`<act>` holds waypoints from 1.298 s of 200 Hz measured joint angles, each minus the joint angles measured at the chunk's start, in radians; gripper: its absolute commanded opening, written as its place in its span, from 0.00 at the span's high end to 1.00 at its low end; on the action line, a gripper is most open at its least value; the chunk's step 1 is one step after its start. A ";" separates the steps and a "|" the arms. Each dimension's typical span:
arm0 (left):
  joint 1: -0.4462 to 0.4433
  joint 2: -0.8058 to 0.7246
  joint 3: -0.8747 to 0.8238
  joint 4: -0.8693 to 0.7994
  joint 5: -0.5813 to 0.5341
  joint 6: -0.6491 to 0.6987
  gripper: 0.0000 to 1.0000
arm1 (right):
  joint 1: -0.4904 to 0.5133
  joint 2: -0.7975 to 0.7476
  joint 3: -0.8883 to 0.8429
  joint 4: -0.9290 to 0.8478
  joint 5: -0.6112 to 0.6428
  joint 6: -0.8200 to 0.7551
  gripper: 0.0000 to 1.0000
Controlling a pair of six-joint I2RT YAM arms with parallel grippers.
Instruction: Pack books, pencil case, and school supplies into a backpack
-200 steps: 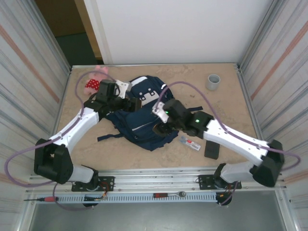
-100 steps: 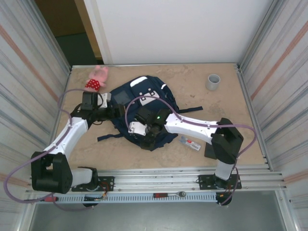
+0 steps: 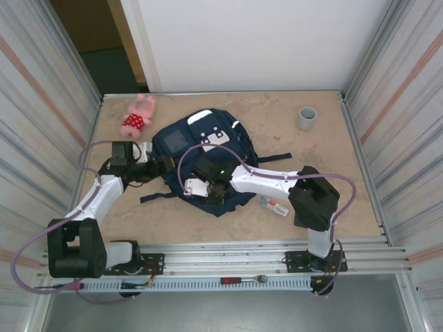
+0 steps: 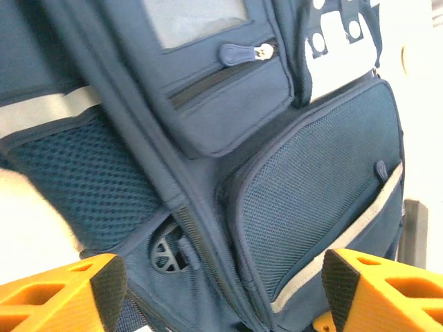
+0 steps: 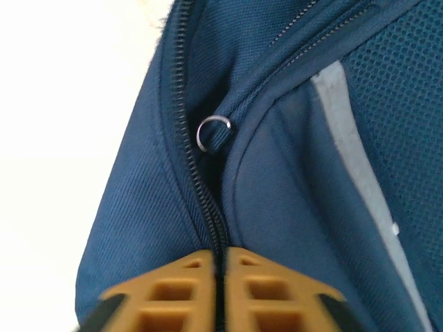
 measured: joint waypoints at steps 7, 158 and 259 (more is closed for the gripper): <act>0.019 0.000 -0.018 0.012 0.017 -0.005 0.23 | -0.006 -0.025 -0.012 -0.002 -0.008 -0.007 1.00; -0.176 -0.178 -0.330 0.474 -0.110 0.022 0.37 | -0.313 -0.290 0.100 -0.159 -0.259 -0.143 1.00; -0.177 -0.053 -0.365 0.531 -0.233 -0.019 0.41 | -0.317 -0.284 0.106 -0.171 -0.284 -0.161 1.00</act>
